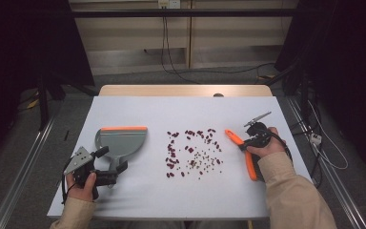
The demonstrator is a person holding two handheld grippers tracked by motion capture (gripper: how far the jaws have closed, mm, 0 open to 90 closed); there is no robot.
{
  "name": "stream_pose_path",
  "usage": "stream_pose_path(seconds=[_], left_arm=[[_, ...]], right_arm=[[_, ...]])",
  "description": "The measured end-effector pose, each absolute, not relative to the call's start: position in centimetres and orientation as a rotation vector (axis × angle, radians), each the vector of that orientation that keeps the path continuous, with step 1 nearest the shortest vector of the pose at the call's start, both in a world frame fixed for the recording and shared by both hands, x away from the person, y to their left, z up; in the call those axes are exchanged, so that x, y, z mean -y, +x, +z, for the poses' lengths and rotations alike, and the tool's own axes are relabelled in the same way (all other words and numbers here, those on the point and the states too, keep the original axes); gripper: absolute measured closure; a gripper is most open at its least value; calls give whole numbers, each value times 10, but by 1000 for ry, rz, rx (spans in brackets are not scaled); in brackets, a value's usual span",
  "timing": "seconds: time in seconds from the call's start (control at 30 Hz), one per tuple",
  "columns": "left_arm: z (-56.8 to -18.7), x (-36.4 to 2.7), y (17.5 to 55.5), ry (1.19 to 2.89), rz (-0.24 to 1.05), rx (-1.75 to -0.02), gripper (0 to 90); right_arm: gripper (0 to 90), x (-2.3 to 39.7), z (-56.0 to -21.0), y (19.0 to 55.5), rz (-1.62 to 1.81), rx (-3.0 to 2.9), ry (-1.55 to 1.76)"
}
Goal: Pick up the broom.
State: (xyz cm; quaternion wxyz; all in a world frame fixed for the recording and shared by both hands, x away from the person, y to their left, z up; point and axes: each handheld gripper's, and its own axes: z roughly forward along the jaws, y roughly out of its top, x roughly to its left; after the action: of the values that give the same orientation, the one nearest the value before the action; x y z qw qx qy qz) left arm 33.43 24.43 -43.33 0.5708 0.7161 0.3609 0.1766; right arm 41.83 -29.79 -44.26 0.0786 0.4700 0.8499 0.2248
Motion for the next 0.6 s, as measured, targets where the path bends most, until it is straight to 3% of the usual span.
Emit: stream_pose_path(seconds=[0.47,0.6], left_arm=[[-432,-248,333,1674,426,-849,26],[-431,-248,332,1667,422,-848,26]], right_arm=[[709,303,-436,415,731,-2465,1421],[708,314,-422,404,907,-2341,1396]])
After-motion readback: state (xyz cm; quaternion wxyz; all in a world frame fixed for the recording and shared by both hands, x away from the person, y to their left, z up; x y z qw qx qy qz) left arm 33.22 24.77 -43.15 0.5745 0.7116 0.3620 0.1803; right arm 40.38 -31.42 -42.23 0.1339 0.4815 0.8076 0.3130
